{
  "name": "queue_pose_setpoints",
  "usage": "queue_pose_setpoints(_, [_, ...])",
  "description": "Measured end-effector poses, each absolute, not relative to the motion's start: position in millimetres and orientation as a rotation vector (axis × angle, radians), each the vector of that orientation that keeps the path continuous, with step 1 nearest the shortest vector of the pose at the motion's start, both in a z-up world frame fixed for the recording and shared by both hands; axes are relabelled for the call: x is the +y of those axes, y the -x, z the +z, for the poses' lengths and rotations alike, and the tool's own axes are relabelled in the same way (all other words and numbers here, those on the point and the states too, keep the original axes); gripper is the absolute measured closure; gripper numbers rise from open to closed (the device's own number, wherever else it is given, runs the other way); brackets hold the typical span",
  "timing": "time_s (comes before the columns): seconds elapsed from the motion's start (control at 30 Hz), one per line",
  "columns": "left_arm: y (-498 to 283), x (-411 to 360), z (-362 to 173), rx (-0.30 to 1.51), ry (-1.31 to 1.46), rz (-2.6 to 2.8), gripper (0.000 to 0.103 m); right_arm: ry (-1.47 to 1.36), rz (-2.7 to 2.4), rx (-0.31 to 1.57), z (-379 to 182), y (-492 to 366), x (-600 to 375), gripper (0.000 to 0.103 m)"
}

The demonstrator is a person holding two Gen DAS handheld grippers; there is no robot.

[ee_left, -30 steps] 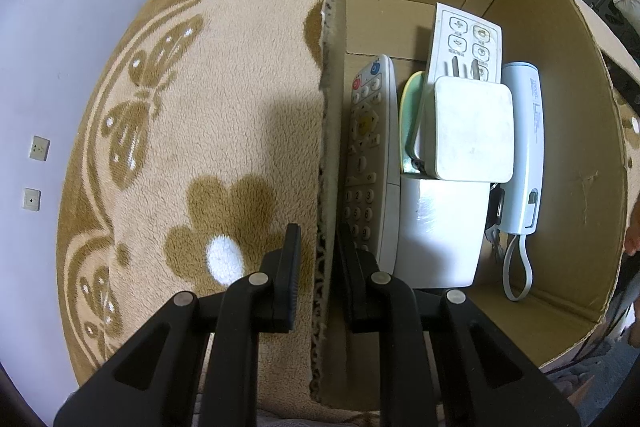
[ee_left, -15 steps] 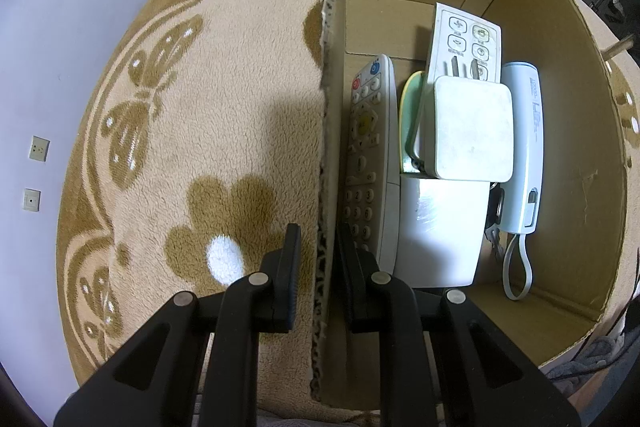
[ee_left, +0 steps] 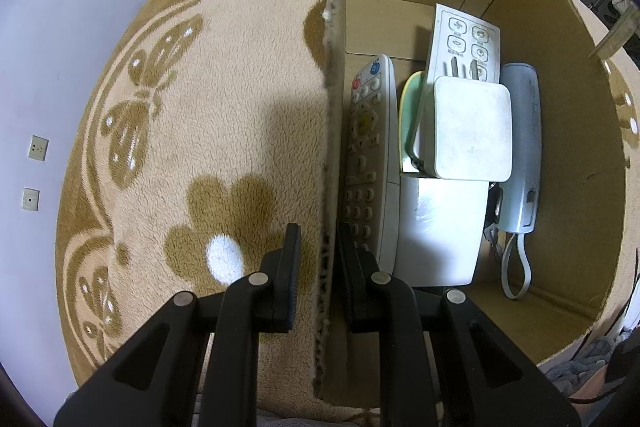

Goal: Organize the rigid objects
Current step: 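Carry the car keys over the box and drop them inside with the right tool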

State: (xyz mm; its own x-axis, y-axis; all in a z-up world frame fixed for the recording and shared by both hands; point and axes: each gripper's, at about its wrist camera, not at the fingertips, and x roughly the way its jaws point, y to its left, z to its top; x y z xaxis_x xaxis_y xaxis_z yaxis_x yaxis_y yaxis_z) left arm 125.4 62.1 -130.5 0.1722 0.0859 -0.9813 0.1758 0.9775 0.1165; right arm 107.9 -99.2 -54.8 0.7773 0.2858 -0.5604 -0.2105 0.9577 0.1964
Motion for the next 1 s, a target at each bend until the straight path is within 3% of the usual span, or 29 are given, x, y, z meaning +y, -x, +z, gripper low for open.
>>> queue_pose_setpoints(0.37, [-124.7, 61.9, -132.2, 1.4, -0.219, -0.065, 0.086, -0.144, 0.343, 0.658, -61.3, -102.3, -84.8, 0.073])
queue_pose_setpoints(0.8, [-124.5, 64.3, -129.6, 1.401, -0.207, -0.07, 0.086, -0.148, 0.257, 0.826, -95.2, -118.3, -93.2, 0.072])
queue_pose_setpoints(1.0, [-124.6, 64.8, -129.3, 1.4, -0.206, -0.072, 0.086, -0.152, 0.255, 0.847, -96.4, -118.5, -94.6, 0.064])
